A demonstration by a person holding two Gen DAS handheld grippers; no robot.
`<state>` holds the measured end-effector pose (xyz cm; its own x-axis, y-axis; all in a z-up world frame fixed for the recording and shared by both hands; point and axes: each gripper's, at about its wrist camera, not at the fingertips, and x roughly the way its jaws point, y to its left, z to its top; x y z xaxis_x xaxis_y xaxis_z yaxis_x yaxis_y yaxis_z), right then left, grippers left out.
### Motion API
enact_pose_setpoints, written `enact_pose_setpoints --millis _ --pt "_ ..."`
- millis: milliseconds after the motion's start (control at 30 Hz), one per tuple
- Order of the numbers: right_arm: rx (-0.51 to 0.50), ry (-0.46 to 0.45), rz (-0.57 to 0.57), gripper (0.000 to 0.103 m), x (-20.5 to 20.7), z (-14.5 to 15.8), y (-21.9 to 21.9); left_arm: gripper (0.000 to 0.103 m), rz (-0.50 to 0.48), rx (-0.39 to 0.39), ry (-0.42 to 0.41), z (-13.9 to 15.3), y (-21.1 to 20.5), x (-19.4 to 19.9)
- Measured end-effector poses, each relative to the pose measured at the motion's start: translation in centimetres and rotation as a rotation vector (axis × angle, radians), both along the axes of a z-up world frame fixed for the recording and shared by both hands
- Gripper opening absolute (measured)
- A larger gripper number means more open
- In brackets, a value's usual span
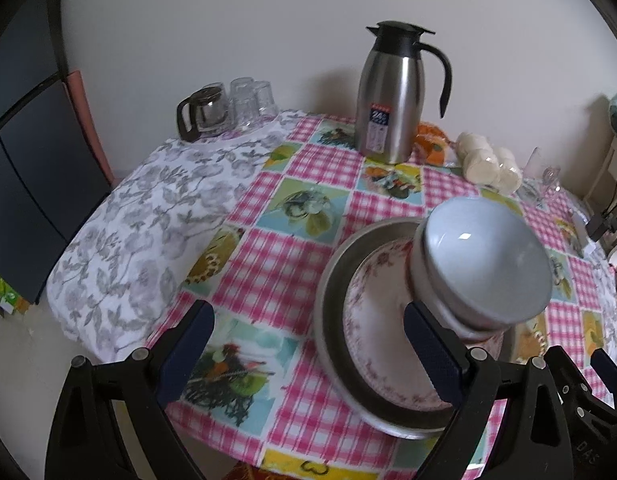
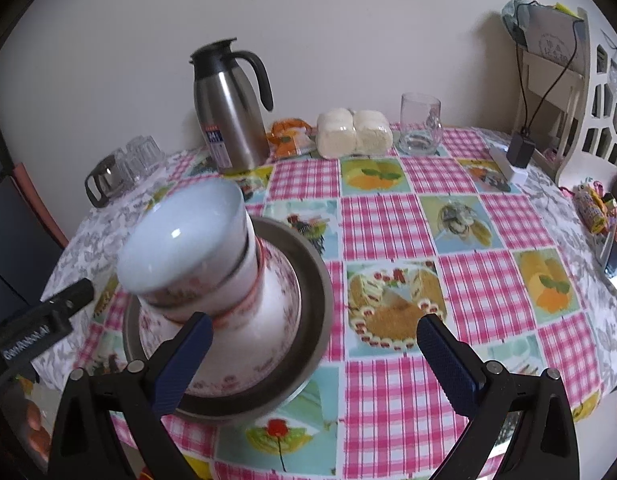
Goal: Organize plates and bowls
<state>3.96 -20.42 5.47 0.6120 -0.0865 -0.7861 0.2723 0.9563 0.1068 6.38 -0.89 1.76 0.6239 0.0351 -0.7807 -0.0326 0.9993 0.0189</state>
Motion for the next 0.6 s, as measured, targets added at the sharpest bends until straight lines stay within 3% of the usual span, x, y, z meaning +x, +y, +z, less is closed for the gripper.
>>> enact_pose_setpoints --millis 600 --pt "-0.017 0.073 0.009 0.103 -4.2 -3.0 1.1 0.096 -0.097 0.065 0.124 -3.6 -0.7 -4.8"
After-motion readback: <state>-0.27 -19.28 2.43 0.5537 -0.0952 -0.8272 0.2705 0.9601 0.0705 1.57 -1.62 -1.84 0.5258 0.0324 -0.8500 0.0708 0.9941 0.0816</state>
